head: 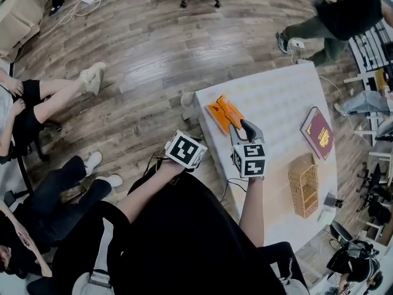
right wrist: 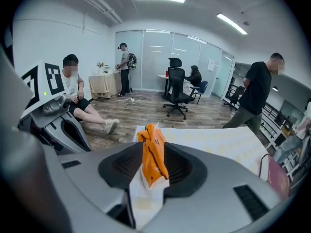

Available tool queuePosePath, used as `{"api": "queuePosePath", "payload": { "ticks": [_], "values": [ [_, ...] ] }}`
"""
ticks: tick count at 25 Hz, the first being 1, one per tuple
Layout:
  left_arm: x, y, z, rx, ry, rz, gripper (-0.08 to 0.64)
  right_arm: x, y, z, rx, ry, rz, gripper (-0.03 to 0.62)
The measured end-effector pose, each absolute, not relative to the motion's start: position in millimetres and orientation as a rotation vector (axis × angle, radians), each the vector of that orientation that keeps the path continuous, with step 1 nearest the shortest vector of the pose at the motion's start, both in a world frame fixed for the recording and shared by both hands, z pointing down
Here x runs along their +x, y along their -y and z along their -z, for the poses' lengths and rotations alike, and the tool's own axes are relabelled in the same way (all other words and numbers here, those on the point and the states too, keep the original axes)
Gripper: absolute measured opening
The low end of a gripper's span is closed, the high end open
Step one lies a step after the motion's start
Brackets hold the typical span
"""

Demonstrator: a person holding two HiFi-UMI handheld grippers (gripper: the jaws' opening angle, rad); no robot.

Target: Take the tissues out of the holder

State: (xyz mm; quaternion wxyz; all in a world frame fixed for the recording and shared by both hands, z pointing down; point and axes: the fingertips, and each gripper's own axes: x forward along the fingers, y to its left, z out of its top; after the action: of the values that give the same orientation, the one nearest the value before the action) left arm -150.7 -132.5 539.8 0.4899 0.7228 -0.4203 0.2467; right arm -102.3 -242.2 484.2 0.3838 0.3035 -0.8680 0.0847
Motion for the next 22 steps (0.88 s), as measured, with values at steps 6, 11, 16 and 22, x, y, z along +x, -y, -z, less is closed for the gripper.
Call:
{"api": "queuePosePath", "payload": {
  "ticks": [6,11,16,22],
  "values": [
    [-127.4,126.3,-535.7,1.792,0.983,-0.627,0.000,-85.2,222.2,-470.3,0.813,2.266,-0.226,0.065],
    [-103.1,126.7,-532.7,1.831,0.974,-0.646,0.000,-69.4,206.9,-466.6,0.807,2.292,-0.261,0.030],
    [-79.5,122.8,-529.1,1.849,0.974,-0.673,0.000,-51.9,188.7,-467.0,0.782,2.297,-0.305,0.015],
    [-48.0,113.7,-525.5,1.868,0.976,-0.683,0.000,-31.1,156.8,-474.1,0.720,2.296,-0.356,0.014]
  ]
}}
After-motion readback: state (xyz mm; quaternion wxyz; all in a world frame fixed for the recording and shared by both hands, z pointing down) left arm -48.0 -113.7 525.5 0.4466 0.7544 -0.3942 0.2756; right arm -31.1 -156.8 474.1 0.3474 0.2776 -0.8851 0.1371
